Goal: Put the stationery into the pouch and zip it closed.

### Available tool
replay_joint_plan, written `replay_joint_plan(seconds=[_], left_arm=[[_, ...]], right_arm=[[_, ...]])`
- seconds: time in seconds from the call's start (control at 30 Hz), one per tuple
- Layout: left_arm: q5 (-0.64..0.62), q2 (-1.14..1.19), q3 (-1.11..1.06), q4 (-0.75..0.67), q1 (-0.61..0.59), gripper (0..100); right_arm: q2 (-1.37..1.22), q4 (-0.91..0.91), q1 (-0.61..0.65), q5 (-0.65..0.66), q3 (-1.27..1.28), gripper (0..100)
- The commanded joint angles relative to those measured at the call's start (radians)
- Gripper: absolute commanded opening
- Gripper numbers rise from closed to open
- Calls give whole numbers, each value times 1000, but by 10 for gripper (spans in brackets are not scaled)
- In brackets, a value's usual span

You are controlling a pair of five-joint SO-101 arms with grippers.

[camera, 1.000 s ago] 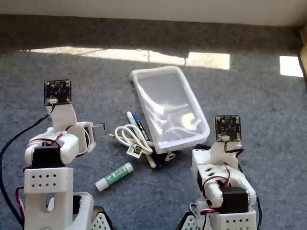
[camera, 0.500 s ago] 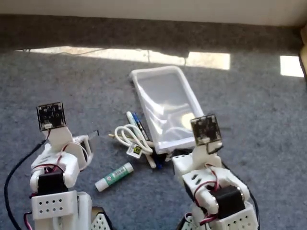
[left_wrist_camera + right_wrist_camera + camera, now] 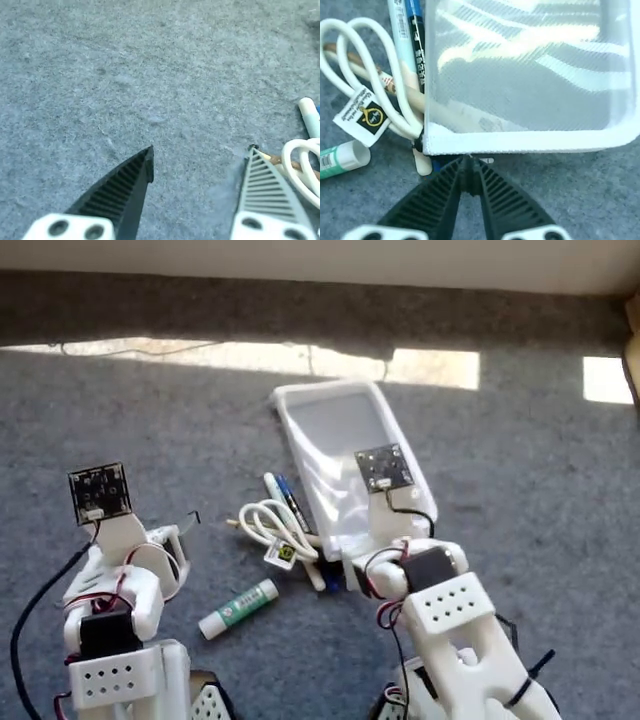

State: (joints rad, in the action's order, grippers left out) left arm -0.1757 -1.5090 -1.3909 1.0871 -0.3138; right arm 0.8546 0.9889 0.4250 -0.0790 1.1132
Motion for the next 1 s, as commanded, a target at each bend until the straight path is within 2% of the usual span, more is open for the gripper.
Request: replay_joint_plan(seconds=[0.0,0.23,0.43,0.63,0.77,0.97], left_arm=[[-9,-13,10,-17,-18,274],[-9,-13,10,-17,-18,274],[-9,-13,10,-15,-19,274],[-9,-13,12,-14,-19,274],[-9,-13,12,-14,-19,274],[-9,-13,13,-12,-19,274]], right_arm=[[-99,-139,12,-12,-58,5],[-255,-395,8,-12,-61,5],[-259,-427,8,-12,-139,5],[-271,-317,-1,-15,-275,9],[-271,-174,5,-133,-398,15],[-271,24,47,-218,-515,135]])
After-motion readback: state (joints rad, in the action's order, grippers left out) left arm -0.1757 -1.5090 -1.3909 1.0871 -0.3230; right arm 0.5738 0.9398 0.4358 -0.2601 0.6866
